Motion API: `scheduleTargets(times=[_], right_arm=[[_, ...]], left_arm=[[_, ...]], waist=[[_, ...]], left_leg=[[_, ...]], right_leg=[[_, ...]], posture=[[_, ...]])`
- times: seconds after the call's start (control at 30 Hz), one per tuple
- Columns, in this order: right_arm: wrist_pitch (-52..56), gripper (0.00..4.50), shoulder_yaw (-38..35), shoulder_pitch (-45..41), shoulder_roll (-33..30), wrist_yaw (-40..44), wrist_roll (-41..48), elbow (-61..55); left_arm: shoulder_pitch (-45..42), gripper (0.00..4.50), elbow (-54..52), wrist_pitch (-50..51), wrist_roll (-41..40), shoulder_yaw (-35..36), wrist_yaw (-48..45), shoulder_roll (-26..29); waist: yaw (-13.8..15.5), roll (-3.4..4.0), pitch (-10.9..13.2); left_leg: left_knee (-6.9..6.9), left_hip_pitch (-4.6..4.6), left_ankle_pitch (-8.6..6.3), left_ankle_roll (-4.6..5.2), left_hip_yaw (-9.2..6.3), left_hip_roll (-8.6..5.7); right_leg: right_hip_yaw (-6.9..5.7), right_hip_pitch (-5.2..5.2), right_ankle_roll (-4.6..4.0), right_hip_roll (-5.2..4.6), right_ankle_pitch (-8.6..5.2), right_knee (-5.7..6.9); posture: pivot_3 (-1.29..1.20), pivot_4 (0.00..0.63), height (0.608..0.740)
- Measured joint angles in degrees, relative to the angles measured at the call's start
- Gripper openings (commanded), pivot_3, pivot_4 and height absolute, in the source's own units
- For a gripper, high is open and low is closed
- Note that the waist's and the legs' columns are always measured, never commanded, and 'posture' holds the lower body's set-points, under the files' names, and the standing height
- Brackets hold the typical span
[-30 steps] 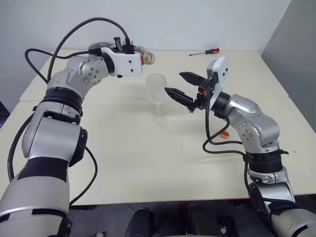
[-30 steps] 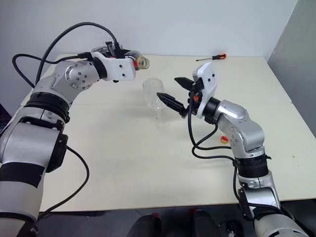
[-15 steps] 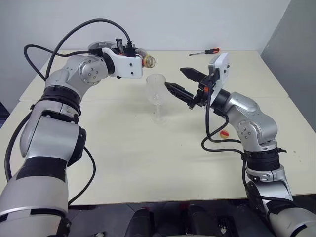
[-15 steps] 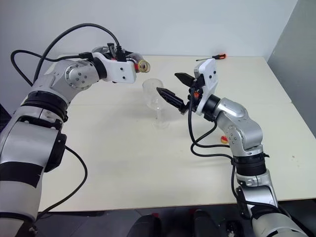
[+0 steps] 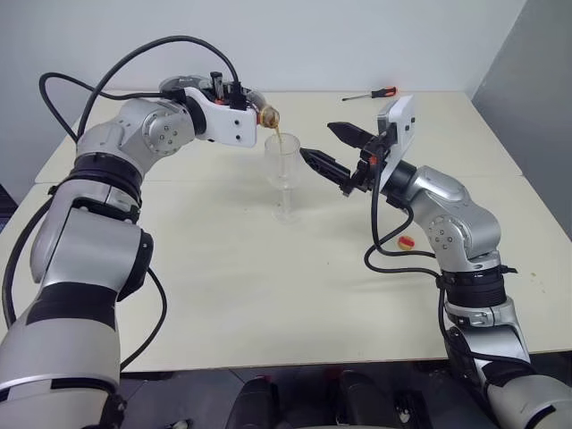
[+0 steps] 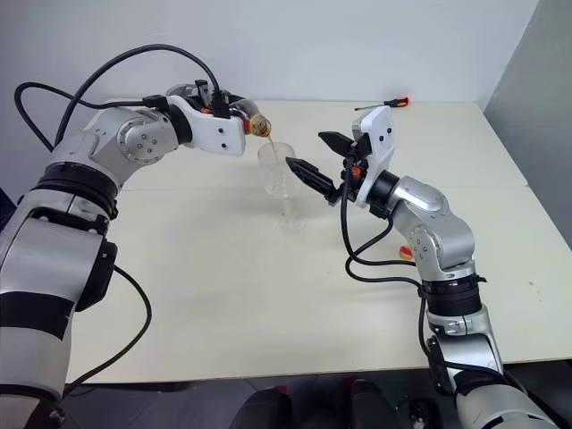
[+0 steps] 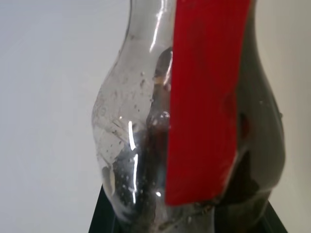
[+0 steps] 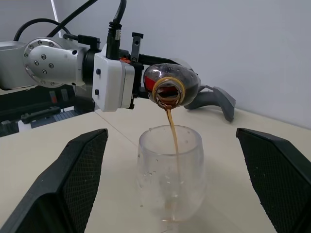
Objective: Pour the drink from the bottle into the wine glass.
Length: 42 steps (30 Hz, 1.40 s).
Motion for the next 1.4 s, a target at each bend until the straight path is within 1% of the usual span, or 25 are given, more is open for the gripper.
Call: scheduleTargets(times=[0.23, 1.4], right_arm=[[-0.15, 4.5, 0.01, -0.63, -0.01, -0.01, -0.1, 0.3], [-0.48, 4.5, 0.01, -0.63, 0.06, 0.01, -0.68, 0.42]], left_arm=[[-1.65, 1.02, 0.27, -0.55, 0.5, -0.4, 0.98, 0.13], [-2.85, 1.02, 0.42, -1.08, 2.33, -2.01, 3.25, 0.96]], waist=[[0.0, 0.0, 0.0], [-0.02, 0.0, 0.0]], left_leg=[[0.0, 0.0, 0.0, 0.0, 0.01, 0.0], [0.0, -0.02, 0.0, -0.01, 0.2, 0.0]], right_leg=[[0.0, 0.0, 0.0, 0.0, 0.0, 0.01], [0.1, -0.26, 0.0, -0.02, 0.0, 0.28]], posture=[[0.0, 0.15, 0.74], [0.0, 0.15, 0.74]])
